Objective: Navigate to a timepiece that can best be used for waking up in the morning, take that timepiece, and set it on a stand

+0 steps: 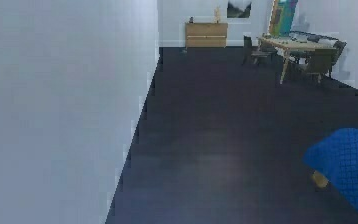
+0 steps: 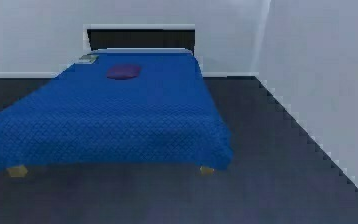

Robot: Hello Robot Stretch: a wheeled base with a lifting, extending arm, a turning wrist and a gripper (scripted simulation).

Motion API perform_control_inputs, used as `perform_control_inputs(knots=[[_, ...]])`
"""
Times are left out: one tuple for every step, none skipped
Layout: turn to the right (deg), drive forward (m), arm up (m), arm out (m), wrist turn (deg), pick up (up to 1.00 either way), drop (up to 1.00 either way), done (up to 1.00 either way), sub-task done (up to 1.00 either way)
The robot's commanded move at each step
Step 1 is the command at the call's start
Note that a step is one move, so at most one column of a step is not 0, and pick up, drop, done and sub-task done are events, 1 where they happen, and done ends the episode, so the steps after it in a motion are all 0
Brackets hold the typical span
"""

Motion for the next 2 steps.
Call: perform_control_inputs(knots=[[0.0, 1.00, 0.00, 0.00, 0.0, 0.00, 0.00, 0.00, 0.00], [0.0, 1.00, 0.00, 0.00, 0.0, 0.00, 0.00, 0.00, 0.00]])
